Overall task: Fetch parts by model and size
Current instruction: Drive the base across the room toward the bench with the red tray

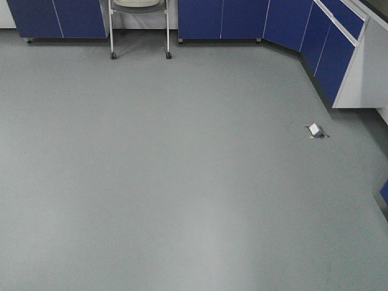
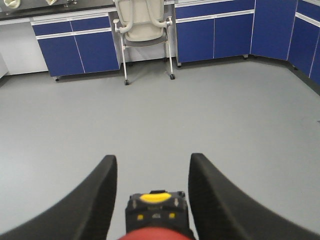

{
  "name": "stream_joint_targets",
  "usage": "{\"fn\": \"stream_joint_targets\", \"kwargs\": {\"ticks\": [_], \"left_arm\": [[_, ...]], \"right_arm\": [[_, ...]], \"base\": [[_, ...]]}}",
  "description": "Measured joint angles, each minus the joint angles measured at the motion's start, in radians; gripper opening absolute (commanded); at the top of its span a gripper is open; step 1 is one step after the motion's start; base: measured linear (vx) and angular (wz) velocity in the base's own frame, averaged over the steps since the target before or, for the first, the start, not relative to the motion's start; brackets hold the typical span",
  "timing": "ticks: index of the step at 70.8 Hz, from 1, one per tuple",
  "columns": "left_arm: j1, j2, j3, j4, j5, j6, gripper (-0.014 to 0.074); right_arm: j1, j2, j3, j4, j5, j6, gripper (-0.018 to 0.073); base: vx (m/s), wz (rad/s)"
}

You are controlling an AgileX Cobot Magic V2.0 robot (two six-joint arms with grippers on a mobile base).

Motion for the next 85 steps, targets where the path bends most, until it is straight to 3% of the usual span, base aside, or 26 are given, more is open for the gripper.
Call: {"fn": "stream_joint_targets", "kwargs": {"ticks": [85], "left_arm": [[0.000,0.000,0.000,0.000,0.000,0.000,-0.0004]], "right_arm": [[0.000,0.000,0.000,0.000,0.001,0.000,-0.0006]], "base": [[0.62,0.01]]}}
